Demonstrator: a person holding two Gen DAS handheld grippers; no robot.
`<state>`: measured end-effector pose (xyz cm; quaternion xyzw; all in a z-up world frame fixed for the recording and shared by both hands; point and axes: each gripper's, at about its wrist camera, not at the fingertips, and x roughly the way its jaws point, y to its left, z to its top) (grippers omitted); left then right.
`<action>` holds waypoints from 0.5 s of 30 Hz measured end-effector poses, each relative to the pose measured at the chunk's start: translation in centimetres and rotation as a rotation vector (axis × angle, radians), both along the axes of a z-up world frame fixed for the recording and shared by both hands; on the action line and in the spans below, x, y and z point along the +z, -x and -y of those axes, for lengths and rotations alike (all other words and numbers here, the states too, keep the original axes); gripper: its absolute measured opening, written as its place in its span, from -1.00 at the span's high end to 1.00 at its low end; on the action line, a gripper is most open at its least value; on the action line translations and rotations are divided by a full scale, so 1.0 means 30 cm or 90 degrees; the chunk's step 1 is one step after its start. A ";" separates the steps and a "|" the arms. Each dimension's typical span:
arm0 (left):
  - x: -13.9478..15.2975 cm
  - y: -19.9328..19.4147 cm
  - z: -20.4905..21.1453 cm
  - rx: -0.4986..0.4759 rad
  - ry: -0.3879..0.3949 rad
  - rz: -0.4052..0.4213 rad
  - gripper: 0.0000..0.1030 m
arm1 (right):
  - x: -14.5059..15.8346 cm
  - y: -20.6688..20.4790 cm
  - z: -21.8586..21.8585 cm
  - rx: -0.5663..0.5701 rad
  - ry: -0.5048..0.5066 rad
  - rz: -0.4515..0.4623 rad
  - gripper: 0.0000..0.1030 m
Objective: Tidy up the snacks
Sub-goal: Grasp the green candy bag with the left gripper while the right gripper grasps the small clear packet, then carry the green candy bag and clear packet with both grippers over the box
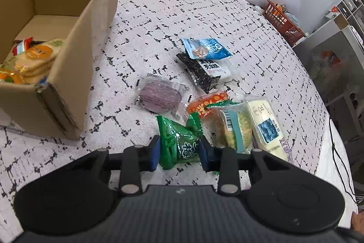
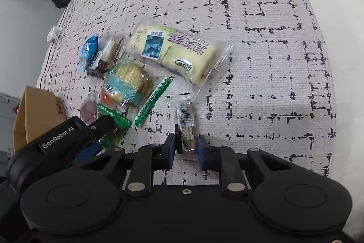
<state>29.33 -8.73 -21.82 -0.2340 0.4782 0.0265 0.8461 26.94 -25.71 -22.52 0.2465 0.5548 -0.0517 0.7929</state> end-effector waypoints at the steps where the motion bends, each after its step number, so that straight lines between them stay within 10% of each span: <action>1: 0.003 0.006 -0.002 0.002 -0.002 0.001 0.37 | 0.003 0.001 -0.005 0.005 0.002 0.002 0.62; 15: 0.081 0.134 -0.089 0.024 0.006 0.013 0.41 | 0.088 0.084 -0.008 0.014 -0.006 0.067 0.63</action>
